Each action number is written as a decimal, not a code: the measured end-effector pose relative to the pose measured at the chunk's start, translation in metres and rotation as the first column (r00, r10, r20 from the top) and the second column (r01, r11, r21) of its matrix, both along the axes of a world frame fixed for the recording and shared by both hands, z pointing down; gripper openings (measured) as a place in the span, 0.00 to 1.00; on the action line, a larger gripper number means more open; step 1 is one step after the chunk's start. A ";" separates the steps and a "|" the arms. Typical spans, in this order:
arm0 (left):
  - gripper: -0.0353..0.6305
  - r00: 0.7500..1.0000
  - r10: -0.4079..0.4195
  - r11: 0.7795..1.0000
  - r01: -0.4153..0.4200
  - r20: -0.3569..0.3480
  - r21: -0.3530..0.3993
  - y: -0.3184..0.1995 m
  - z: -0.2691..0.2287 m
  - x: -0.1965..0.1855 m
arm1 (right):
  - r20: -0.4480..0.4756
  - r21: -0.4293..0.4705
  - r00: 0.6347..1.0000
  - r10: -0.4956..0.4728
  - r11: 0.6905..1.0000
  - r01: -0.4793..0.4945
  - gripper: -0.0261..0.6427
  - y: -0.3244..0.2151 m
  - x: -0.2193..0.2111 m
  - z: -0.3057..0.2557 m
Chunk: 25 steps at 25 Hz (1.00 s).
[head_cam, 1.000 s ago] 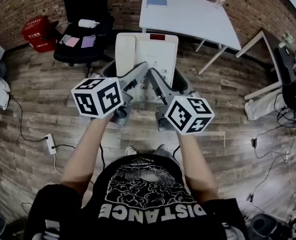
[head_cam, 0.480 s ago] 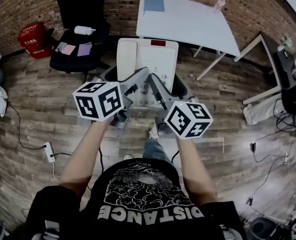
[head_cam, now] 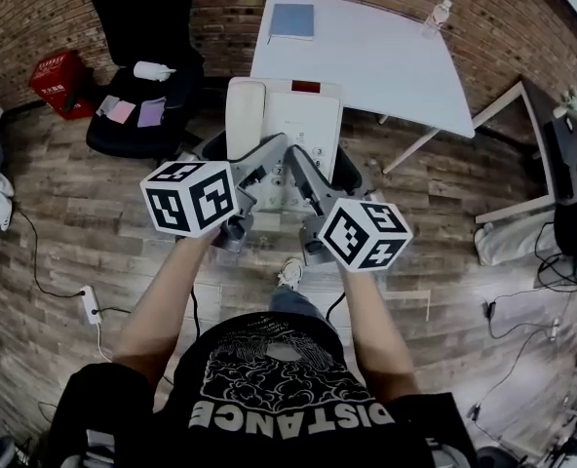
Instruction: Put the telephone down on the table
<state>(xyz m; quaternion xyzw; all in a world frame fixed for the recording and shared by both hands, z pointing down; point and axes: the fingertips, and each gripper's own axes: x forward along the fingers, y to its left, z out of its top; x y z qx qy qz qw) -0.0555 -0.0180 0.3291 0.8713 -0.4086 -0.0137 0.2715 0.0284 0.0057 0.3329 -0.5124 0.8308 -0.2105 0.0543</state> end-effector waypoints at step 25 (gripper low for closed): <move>0.63 0.995 -0.097 0.994 0.098 0.036 -0.037 -0.112 0.016 0.081 | 0.038 -0.040 0.995 -0.098 0.994 0.099 0.48 -0.119 0.083 0.018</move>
